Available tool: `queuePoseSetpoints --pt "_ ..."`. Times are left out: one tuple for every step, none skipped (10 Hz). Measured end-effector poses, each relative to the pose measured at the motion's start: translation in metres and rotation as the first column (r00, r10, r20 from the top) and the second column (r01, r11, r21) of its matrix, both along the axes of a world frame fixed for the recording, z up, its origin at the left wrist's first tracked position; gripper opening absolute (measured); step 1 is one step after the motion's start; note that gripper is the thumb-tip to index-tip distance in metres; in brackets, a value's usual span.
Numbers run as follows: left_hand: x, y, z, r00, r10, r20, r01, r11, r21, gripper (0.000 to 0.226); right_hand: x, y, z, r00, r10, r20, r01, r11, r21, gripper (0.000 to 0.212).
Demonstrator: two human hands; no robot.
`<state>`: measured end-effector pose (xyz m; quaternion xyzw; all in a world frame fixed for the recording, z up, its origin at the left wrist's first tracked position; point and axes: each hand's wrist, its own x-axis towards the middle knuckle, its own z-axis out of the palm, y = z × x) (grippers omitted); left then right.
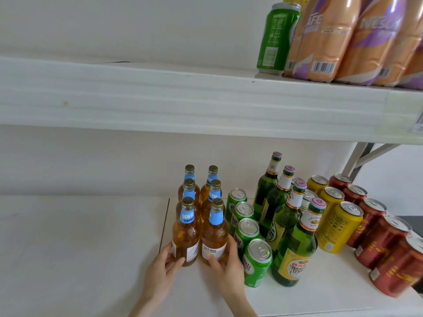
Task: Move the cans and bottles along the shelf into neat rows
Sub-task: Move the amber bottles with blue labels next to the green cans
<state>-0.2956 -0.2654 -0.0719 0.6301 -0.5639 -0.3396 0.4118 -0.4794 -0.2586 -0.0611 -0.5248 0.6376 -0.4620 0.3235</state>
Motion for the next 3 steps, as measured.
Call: queuePoseSetpoints --pt "0.011 0.007 0.01 0.939 -0.057 0.338 0.077 0.996 -0.048 0.061 0.001 0.008 0.008 0.98 -0.025 -0.197 0.018 0.999 -0.037 0.073" --pt "0.027 0.021 0.02 0.625 -0.046 0.78 0.159 0.985 -0.069 0.064 0.007 0.024 0.013 0.912 0.002 -0.411 -0.01 1.0 -0.018 0.074" --pt "0.041 0.056 0.022 0.524 0.159 0.837 0.237 0.916 -0.323 0.052 0.012 0.061 0.018 0.714 0.008 -0.7 -0.024 1.0 -0.013 0.085"
